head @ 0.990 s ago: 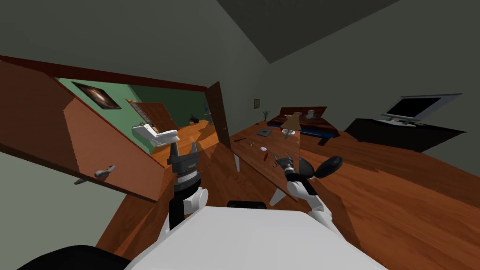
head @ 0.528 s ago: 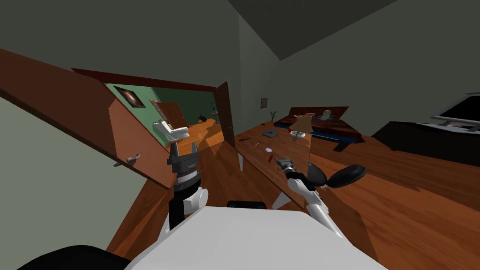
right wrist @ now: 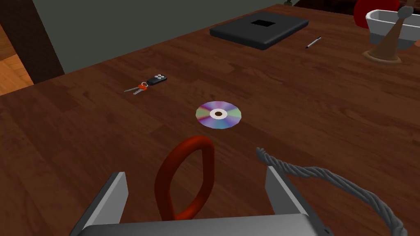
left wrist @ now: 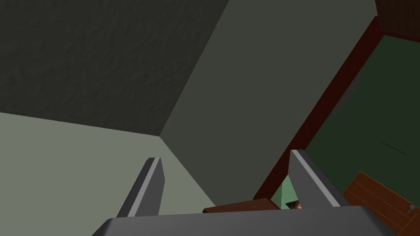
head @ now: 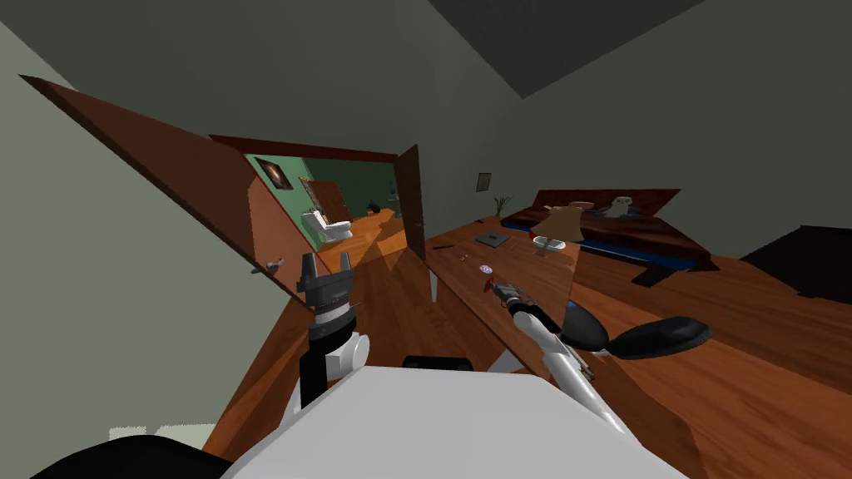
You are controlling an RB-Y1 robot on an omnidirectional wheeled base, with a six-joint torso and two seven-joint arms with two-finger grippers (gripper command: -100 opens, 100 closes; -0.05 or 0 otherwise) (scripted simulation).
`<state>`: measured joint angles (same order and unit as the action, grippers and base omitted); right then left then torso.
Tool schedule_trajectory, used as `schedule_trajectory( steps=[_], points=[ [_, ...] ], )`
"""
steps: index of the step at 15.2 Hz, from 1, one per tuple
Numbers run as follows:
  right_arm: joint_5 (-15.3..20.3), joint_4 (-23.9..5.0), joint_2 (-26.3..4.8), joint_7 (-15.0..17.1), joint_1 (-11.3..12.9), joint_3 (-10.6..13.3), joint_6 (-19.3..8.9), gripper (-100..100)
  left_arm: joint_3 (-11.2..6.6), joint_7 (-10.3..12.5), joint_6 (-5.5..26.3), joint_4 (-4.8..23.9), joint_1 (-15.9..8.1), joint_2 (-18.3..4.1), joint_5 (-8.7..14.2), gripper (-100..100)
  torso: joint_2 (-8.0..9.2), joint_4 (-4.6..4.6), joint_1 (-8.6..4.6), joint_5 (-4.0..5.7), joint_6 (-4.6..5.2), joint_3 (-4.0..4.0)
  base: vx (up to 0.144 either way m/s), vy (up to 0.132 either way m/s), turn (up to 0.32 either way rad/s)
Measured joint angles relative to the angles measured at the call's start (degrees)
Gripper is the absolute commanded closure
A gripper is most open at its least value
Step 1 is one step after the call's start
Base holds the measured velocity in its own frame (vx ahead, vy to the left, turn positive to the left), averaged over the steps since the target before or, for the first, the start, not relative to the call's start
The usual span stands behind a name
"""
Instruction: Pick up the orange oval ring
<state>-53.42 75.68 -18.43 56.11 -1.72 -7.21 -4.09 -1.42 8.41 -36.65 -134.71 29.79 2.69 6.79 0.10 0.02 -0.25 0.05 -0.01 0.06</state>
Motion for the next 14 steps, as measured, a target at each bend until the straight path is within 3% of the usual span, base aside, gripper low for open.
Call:
schedule_trajectory(
  steps=[14],
  points=[
    [-14.56,-13.93,-1.09,11.52,8.21,-6.50,-11.37,-100,-0.01,0.00,0.00,0.00,0.00,0.00,0.00,0,0.01,0.00,-0.16,0.03,0.02,0.01,-0.031,-0.066,0.193]
  ],
)
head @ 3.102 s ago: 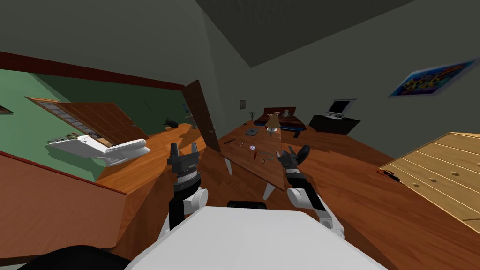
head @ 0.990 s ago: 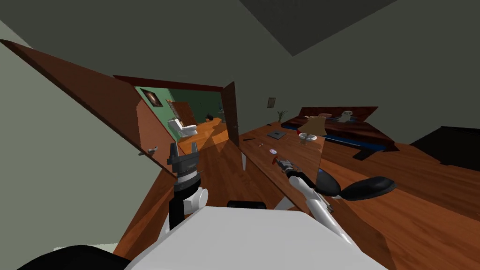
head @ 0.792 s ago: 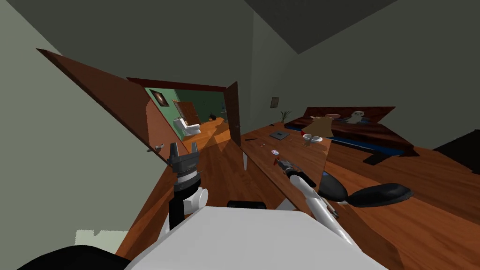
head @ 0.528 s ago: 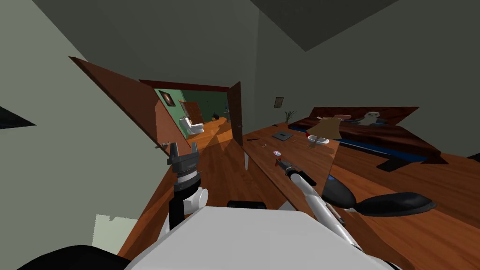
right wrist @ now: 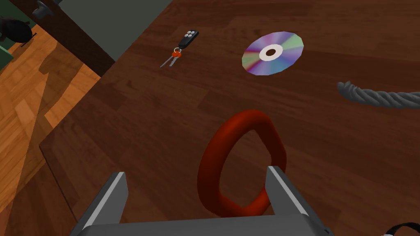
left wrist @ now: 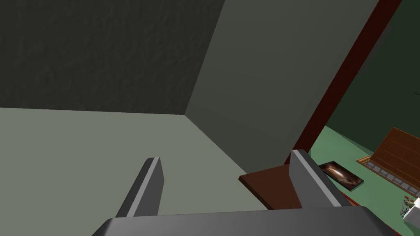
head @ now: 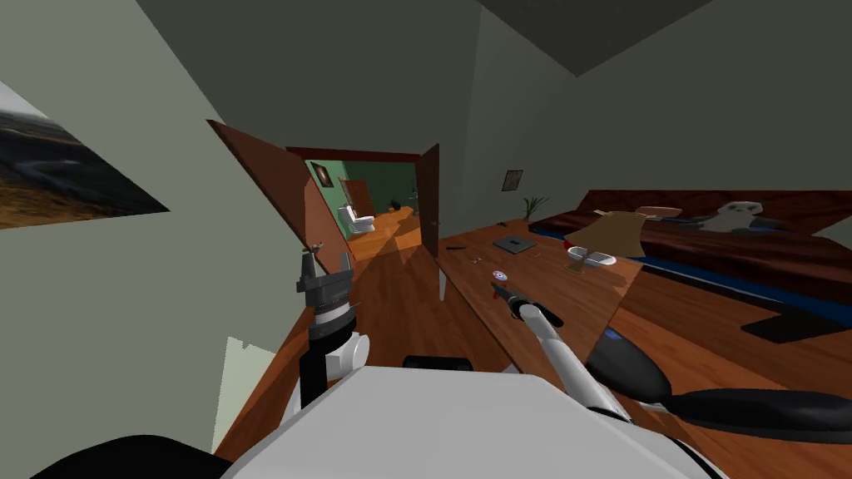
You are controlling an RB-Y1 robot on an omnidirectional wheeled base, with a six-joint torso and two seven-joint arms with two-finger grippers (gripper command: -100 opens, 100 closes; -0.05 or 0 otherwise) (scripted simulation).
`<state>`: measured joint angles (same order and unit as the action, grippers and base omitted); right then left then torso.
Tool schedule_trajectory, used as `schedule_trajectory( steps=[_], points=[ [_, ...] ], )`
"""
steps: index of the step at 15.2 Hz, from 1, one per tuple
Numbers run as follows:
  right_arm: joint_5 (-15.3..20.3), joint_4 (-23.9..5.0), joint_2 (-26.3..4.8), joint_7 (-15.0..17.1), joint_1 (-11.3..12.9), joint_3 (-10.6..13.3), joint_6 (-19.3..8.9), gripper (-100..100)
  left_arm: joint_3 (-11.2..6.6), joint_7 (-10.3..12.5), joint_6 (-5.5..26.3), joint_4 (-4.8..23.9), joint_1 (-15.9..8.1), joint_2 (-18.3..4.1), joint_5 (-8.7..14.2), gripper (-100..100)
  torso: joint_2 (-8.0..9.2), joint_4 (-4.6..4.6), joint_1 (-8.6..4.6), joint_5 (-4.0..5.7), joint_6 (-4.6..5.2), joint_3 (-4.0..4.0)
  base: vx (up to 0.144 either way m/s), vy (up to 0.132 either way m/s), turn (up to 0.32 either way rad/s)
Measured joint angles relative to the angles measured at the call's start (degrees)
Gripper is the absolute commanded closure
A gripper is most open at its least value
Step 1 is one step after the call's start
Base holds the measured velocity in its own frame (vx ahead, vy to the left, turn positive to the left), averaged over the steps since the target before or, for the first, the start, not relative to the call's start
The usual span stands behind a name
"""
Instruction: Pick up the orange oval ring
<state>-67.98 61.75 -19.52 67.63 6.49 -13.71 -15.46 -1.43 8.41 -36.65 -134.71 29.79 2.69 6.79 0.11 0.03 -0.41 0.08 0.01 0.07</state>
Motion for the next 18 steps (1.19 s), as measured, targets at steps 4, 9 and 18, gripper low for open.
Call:
schedule_trajectory(
  steps=[4,9,18],
  points=[
    [-3.45,-3.51,-0.15,2.53,2.17,-2.18,-3.15,-100,0.00,0.00,0.00,0.00,0.00,0.00,0.00,0,0.00,0.00,-0.10,0.02,-0.01,0.00,-0.045,-0.097,0.181],
    [-4.77,-6.95,-0.12,3.73,4.49,-3.75,-3.89,-100,0.00,0.00,0.00,0.00,0.00,0.00,0.00,0,-0.04,-0.01,0.09,-0.01,-0.03,-0.03,-0.039,-0.062,0.158],
    [-3.99,-11.73,0.54,3.35,7.59,-4.77,-0.32,100,0.00,0.00,0.00,0.00,0.01,0.01,0.00,0,-0.15,-0.01,0.34,-0.09,-0.03,-0.07,-0.026,-0.033,0.079]
  ],
)
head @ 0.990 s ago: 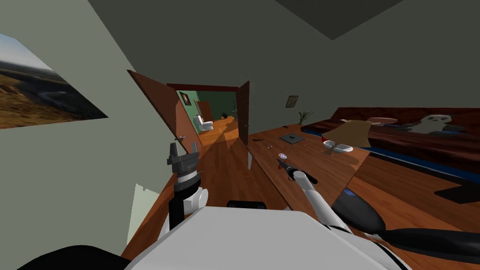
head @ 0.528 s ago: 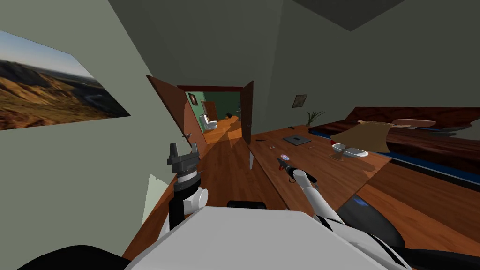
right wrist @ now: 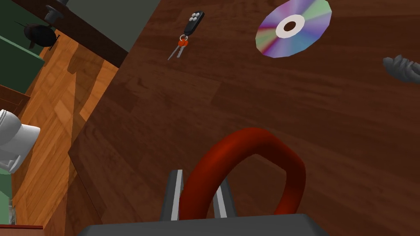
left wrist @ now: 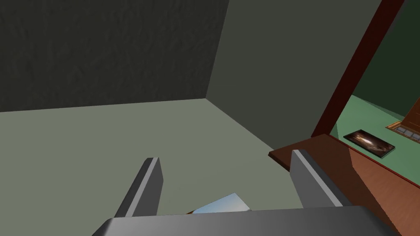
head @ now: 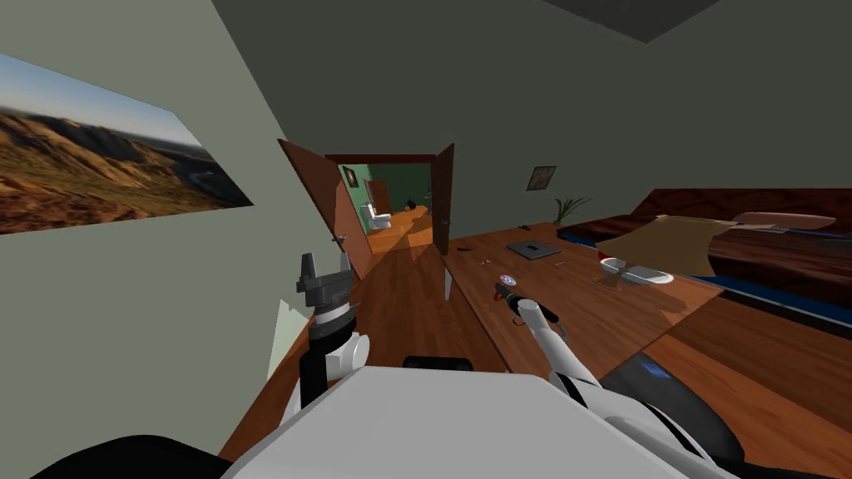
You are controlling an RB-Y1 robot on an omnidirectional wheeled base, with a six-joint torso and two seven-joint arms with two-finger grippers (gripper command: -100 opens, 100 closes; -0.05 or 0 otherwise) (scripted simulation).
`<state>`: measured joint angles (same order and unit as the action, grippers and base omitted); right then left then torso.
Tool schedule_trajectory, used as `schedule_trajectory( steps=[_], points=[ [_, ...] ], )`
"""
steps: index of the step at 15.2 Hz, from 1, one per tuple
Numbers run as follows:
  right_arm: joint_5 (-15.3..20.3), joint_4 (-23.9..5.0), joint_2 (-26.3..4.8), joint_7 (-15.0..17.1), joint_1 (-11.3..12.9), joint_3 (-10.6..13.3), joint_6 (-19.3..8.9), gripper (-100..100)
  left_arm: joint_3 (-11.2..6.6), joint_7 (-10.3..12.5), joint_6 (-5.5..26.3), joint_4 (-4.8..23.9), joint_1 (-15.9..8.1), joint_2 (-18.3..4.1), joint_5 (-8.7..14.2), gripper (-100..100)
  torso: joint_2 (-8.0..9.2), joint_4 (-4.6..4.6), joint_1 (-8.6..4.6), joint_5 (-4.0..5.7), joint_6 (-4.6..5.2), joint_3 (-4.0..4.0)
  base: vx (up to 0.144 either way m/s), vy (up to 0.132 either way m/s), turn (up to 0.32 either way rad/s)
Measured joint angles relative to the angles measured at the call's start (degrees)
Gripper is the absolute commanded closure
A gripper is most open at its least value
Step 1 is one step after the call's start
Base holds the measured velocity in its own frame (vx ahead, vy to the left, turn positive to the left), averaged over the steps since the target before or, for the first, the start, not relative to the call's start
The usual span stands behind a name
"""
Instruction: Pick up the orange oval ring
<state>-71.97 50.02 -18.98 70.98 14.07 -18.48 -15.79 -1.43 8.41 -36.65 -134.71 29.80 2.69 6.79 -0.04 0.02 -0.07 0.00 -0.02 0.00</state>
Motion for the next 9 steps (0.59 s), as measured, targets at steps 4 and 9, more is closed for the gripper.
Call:
schedule_trajectory(
  steps=[4,9],
  points=[
    [-0.13,1.83,-0.13,0.32,-1.05,0.43,-1.08,100,0.00,0.00,0.00,0.00,0.02,0.01,0.00,0,-0.09,-0.07,0.14,-0.05,0.21,-0.08,0.033,0.044,-0.193],
    [-1.44,5.40,-0.74,-0.18,-3.66,1.18,-3.81,100,0.00,0.00,0.00,0.00,0.01,0.00,0.00,0,-0.19,-0.06,0.25,-0.07,0.05,-0.12,0.041,0.057,-0.104]
  ],
)
